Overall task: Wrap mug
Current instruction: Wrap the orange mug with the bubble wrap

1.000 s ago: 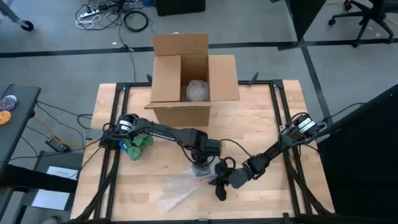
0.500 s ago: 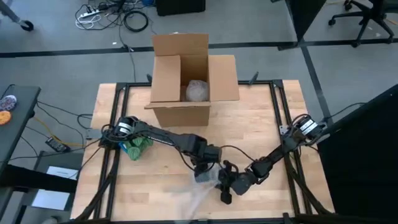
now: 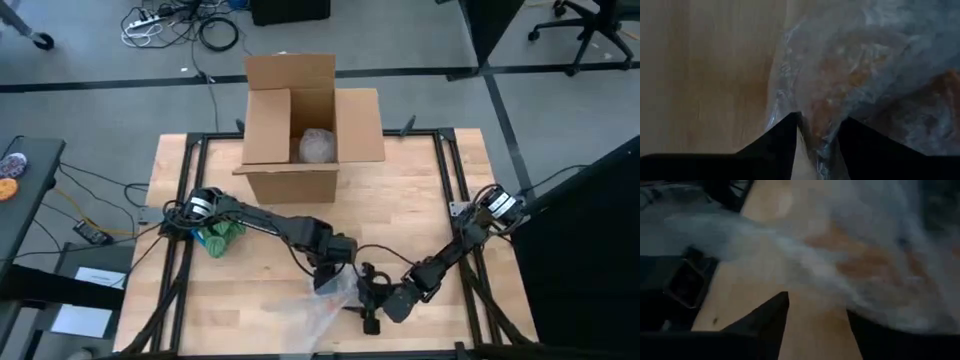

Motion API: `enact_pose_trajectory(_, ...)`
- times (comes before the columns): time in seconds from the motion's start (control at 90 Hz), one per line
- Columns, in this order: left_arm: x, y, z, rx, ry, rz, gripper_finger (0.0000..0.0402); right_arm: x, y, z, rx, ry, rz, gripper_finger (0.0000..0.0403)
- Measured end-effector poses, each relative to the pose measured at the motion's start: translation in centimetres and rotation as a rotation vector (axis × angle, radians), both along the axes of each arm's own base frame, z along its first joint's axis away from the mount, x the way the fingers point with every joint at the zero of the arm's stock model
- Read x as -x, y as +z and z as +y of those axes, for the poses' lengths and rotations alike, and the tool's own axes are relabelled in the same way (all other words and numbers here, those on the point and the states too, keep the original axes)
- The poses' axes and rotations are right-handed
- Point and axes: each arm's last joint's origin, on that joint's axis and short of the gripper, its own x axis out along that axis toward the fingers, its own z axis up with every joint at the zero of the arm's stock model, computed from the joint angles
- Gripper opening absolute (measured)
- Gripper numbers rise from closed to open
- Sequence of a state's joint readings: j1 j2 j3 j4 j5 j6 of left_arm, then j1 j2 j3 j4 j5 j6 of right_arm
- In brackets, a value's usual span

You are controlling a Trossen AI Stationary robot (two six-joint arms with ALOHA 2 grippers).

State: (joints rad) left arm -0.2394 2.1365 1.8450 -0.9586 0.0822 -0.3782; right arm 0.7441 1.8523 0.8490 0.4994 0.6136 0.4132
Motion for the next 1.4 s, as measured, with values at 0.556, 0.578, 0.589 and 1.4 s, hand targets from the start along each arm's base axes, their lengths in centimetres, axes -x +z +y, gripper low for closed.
enact_pose_trajectory(0.556, -0.1, 0.1, 0.1, -0.017, 0.004, -0.014, 0.0122, -0.9, 4.0, 2.0, 0.425, -0.065, -0.193, 0.0197)
enact_pose_trajectory(0.578, -0.1, 0.1, 0.1, -0.019, 0.004, -0.014, 0.0122, -1.3, 4.1, 1.8, 0.439, -0.066, -0.175, 0.0197)
enact_pose_trajectory(0.589, -0.1, 0.1, 0.1, -0.02, 0.004, -0.014, 0.0122, -1.5, 4.1, 1.8, 0.447, -0.067, -0.166, 0.0197)
enact_pose_trajectory(1.4, 3.7, 11.7, 0.4, -0.063, -0.148, 0.11, 0.0143, -4.6, 4.9, -0.7, 0.349, -0.131, -0.027, 0.0197)
